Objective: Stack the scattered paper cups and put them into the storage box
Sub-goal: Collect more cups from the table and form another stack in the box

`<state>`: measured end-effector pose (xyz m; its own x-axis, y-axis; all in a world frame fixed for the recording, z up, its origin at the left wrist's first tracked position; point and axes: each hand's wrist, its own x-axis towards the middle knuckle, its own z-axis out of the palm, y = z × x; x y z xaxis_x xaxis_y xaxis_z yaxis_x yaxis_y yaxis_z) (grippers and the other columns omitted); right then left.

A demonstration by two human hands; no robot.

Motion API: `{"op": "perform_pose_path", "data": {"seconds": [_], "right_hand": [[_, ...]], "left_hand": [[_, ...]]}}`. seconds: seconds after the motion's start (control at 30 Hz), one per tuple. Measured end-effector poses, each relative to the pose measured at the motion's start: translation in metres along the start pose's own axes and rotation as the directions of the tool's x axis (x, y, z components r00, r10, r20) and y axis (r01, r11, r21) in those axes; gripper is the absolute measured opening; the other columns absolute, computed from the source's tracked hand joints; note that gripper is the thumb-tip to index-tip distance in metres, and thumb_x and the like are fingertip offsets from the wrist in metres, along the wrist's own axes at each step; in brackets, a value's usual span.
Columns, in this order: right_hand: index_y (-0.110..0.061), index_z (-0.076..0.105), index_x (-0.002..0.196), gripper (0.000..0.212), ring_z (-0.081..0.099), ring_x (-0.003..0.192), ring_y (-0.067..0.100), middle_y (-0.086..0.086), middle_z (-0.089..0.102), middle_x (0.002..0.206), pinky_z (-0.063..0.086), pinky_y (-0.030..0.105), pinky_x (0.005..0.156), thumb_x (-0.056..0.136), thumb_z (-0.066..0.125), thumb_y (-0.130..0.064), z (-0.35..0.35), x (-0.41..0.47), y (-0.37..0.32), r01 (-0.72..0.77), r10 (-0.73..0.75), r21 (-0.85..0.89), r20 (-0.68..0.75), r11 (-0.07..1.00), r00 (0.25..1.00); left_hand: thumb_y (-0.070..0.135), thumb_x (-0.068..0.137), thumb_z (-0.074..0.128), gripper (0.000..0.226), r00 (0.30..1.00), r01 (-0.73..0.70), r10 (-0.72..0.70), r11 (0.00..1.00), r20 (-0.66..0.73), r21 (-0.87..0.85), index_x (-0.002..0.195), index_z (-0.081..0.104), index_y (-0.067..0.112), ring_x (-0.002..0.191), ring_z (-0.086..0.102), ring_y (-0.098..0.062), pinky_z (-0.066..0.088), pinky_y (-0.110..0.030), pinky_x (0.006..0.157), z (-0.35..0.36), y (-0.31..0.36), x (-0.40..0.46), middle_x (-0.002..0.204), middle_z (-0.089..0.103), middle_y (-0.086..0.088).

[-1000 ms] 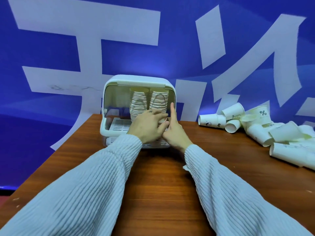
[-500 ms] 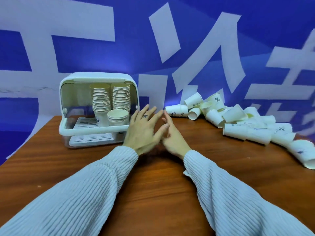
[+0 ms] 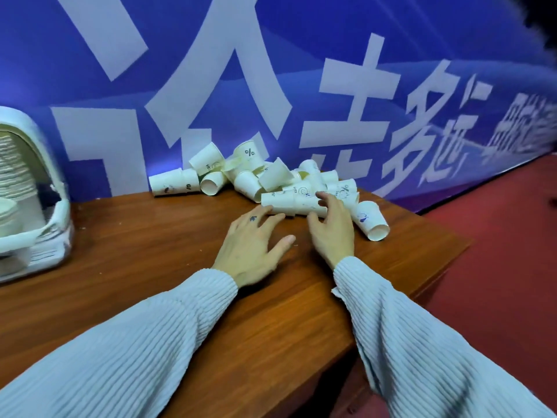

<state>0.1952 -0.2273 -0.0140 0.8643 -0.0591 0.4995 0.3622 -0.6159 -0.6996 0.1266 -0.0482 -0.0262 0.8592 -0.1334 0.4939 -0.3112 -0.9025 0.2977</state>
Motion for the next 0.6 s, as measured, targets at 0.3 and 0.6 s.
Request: {"op": "perform_pose_path", "data": {"seconds": [0.3,0.6], "right_hand": [[-0.026,0.059,0.137,0.047,0.047,0.133,0.024,0.000,0.057,0.137,0.037,0.043,0.116,0.090,0.064,-0.032,-0.050,0.022,0.063,-0.076,-0.008,-0.305,-0.265,0.949,0.964],[-0.033,0.041,0.153,0.069,0.043,0.145,0.031,0.006,0.033,0.165,0.043,0.048,0.112,0.093,0.064,-0.057,-0.050,0.032,0.092,-0.293,0.245,-0.424,-0.164,0.857,0.956]], "left_hand": [[0.059,0.099,0.045,0.060,0.997,-0.068,0.068,0.998,0.020,-0.012,0.151,0.044,0.028,0.152,0.023,-0.022,0.020,-0.043,0.123,0.058,0.039,0.048,0.161,0.036,-0.002],[0.039,0.085,0.066,0.089,0.978,0.196,-0.170,0.944,-0.118,0.265,0.160,0.021,0.026,0.156,0.003,-0.034,0.008,-0.055,0.124,0.066,0.011,0.089,0.167,0.023,-0.009]]}}
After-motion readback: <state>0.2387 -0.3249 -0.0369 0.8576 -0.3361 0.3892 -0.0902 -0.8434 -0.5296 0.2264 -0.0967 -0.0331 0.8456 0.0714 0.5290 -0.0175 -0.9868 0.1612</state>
